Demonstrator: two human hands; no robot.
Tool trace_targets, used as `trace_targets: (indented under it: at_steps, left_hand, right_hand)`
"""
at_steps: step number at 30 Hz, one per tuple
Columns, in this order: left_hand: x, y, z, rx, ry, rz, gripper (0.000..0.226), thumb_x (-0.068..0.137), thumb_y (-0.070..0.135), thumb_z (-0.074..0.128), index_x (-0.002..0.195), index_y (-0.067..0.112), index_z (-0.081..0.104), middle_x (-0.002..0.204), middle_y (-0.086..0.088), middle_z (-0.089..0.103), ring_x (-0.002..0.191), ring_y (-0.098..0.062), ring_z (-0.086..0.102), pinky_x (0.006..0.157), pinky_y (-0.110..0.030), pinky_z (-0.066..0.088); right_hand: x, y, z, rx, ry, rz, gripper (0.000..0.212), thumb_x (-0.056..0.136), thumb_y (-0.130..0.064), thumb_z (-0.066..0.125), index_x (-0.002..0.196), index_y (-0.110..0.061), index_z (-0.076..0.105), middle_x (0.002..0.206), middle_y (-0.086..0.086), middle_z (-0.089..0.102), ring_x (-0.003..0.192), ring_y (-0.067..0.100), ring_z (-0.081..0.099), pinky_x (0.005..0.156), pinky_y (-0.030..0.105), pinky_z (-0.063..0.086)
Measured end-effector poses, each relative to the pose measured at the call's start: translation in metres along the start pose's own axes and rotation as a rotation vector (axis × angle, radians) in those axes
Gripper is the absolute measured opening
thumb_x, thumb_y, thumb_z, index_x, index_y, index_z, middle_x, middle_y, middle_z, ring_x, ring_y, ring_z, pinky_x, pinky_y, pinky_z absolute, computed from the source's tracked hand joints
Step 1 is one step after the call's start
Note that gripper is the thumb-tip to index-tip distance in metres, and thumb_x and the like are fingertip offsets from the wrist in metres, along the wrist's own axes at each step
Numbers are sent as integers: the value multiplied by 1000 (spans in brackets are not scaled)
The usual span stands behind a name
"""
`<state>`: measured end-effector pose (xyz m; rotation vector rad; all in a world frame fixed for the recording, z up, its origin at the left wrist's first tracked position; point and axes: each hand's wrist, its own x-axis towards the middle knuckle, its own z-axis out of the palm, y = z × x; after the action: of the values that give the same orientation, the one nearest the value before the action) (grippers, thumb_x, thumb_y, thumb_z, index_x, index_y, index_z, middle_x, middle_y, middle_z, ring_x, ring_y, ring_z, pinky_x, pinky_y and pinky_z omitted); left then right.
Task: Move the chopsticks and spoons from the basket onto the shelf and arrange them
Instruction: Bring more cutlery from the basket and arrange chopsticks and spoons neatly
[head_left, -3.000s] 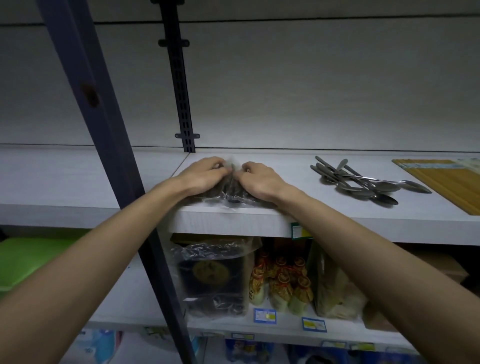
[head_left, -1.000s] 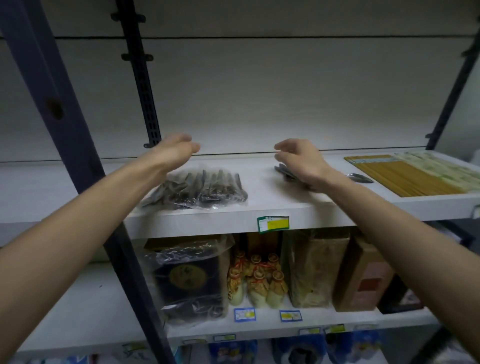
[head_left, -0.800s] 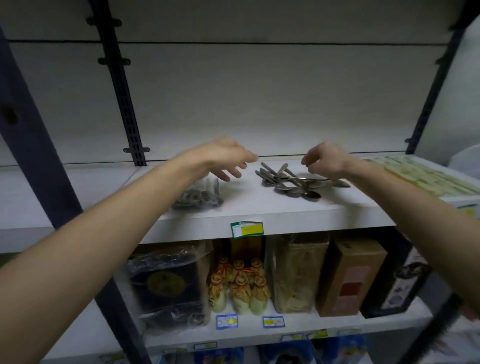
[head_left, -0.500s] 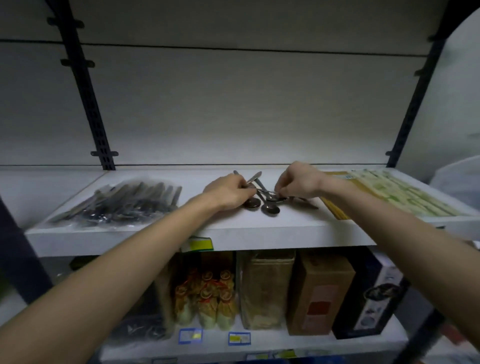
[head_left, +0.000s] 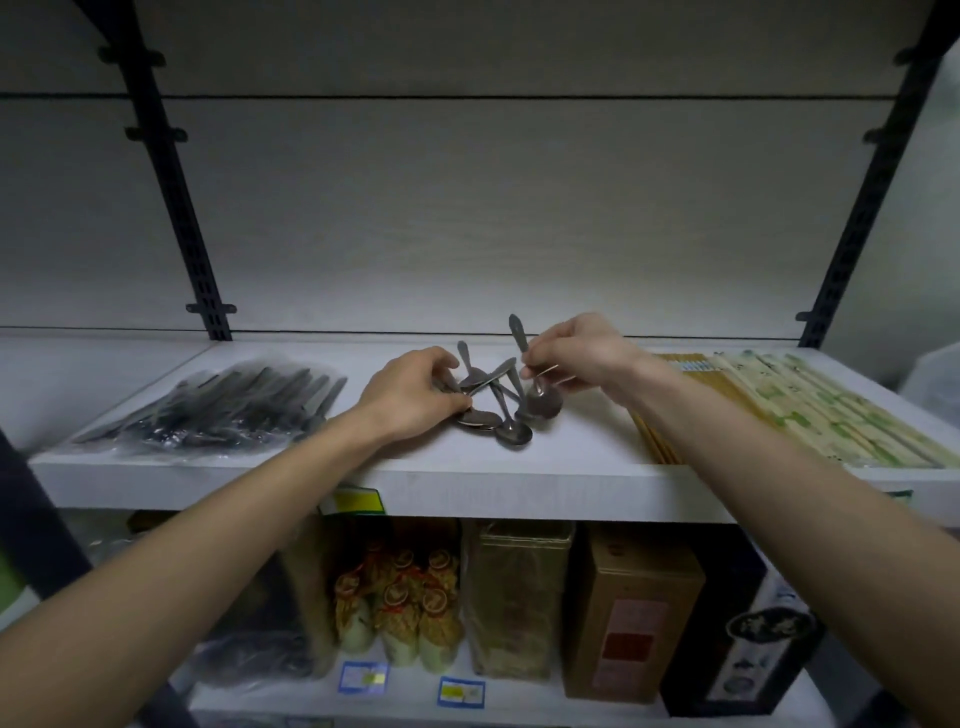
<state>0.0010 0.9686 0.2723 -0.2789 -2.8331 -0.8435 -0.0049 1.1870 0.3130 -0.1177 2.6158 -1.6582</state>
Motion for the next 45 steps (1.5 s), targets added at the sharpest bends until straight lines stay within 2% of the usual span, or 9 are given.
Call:
trace_targets:
  at_steps: [3, 7, 11, 14, 18, 22, 29, 40, 45]
  left_hand:
    - [2, -4, -1, 18, 16, -25, 53, 85, 42, 76, 130, 21, 60, 116, 6, 66, 106, -18, 60, 89, -33, 47]
    - [4, -7, -4, 101, 19, -68, 58, 83, 49, 74, 130, 20, 58, 122, 2, 63, 112, -21, 59, 85, -35, 47]
    - [5, -2, -11, 136, -3, -152, 43, 80, 50, 76, 107, 20, 60, 111, 2, 65, 106, -23, 59, 82, -35, 46]
    - [8, -3, -14, 219, 24, -161, 58, 79, 53, 74, 119, 17, 53, 116, -3, 60, 110, -27, 56, 80, -36, 45]
    - [13, -3, -15, 244, -20, -181, 56, 79, 58, 71, 117, 19, 57, 115, -2, 64, 109, -28, 56, 84, -37, 48]
    - [19, 3, -17, 206, -36, -180, 56, 79, 55, 72, 121, 20, 58, 119, 1, 63, 113, -25, 57, 90, -35, 49]
    - [25, -2, -13, 72, -131, -149, 52, 70, 48, 77, 115, 28, 60, 113, 5, 68, 108, -20, 62, 94, -38, 52]
    - [11, -8, -29, -65, -298, -106, 24, 92, 11, 69, 114, 8, 60, 61, 2, 67, 46, -8, 59, 44, -21, 45]
    - [10, -9, -39, 54, -343, -163, 25, 93, 33, 69, 99, 9, 74, 66, 2, 74, 55, -11, 66, 59, -26, 55]
  right_hand:
    - [7, 11, 17, -118, -32, -12, 9, 86, -1, 67, 82, -3, 75, 78, 15, 72, 60, 19, 61, 52, 22, 47]
    - [14, 15, 21, -377, -24, -58, 12, 84, -15, 70, 77, -10, 78, 80, 8, 75, 72, 18, 66, 69, 33, 56]
    - [8, 3, 23, -505, 20, -84, 24, 81, -40, 78, 76, -17, 75, 71, -2, 70, 69, 14, 64, 63, 27, 50]
    - [8, -2, 26, -700, -24, -13, 39, 73, -54, 79, 67, -17, 68, 63, -3, 64, 66, 16, 62, 58, 26, 48]
    - [12, -9, 28, -713, -97, 34, 32, 75, -41, 81, 83, -10, 73, 75, 4, 72, 71, 21, 71, 66, 33, 60]
    - [12, -11, 25, -630, -136, 78, 35, 80, -37, 78, 91, -4, 76, 83, 7, 78, 63, 20, 64, 61, 29, 52]
    - [10, -3, 17, -556, -135, 98, 33, 88, -37, 73, 67, -14, 64, 46, -6, 59, 33, 7, 50, 36, 12, 33]
    - [3, 1, 5, -732, -223, 166, 28, 86, -30, 67, 64, -14, 60, 54, 0, 54, 48, 18, 46, 46, 20, 29]
    - [3, 1, 3, -759, -187, 166, 30, 89, -31, 64, 65, -13, 59, 53, 1, 55, 49, 19, 47, 47, 22, 31]
